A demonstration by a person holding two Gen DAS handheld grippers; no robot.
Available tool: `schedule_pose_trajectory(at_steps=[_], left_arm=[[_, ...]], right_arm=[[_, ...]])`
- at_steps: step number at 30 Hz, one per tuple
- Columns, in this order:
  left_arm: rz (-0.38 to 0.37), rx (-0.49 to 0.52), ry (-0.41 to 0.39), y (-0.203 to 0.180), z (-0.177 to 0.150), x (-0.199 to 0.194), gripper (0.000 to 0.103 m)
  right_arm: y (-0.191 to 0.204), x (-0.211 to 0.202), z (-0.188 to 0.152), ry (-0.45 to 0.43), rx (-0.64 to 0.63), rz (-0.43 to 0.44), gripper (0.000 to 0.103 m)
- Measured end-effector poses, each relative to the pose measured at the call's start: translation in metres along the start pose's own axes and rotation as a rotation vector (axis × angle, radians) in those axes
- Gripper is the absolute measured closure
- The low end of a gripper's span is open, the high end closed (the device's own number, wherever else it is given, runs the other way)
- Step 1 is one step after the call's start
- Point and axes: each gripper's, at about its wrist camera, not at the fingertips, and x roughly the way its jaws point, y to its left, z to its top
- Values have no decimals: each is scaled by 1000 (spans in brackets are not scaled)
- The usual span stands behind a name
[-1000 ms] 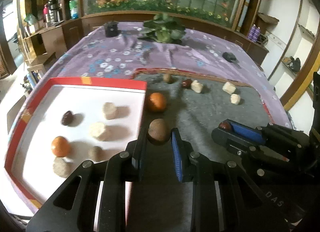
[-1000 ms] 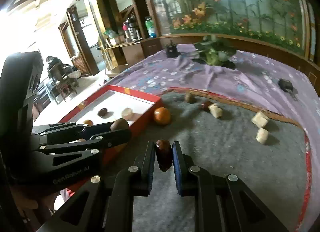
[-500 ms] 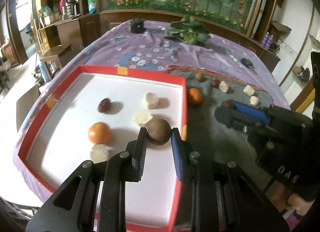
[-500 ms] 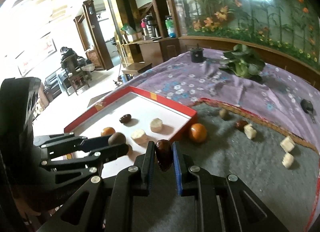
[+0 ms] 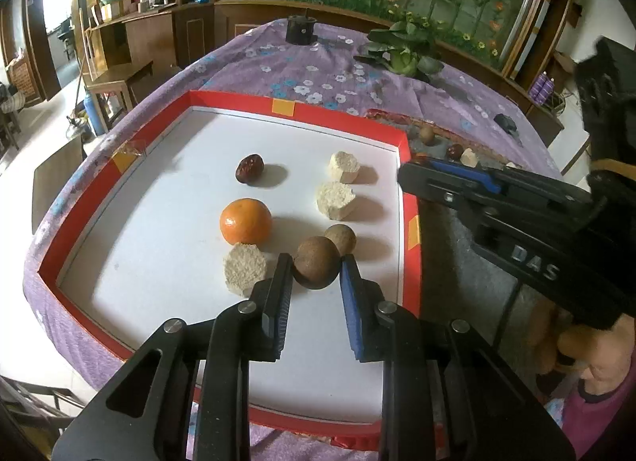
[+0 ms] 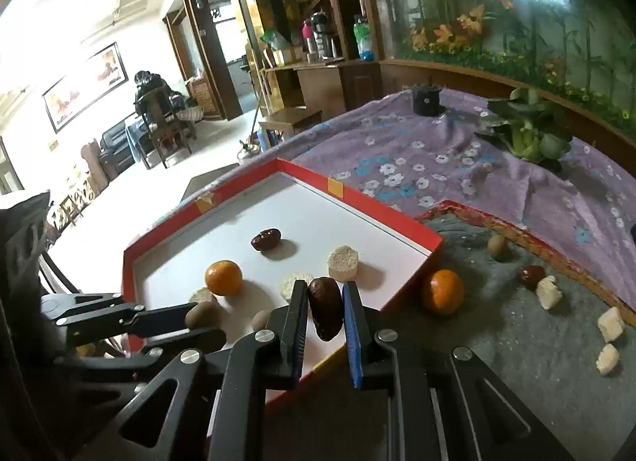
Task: Organize fruits
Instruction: 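Carry the kiwi with the left gripper while the right gripper carries the date to the tray, then open both grippers to drop the kiwi and date into the tray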
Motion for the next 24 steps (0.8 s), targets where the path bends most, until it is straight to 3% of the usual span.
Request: schedule_pose_trajectory(at_steps=[14, 18, 20, 21, 22, 24], left_arm=[[41, -11, 17, 5, 1, 15, 80], [75, -15, 18, 5, 1, 17, 78], [78, -15, 15, 4, 1, 16, 65], [67, -21, 9, 4, 2, 15, 52], [61, -26, -1, 4, 2, 13, 45], [68, -25, -19, 3, 3, 9, 45]], right_arm=[[-5, 59, 4, 88, -19, -44, 86], [-9, 58, 2, 69, -7, -27, 83], [-12, 54, 1, 58, 17, -8, 80], [-13, 51, 1, 47, 32, 5, 79], [-15, 47, 0, 37, 44, 16, 77], [-17, 36, -1, -1, 65, 25, 77]])
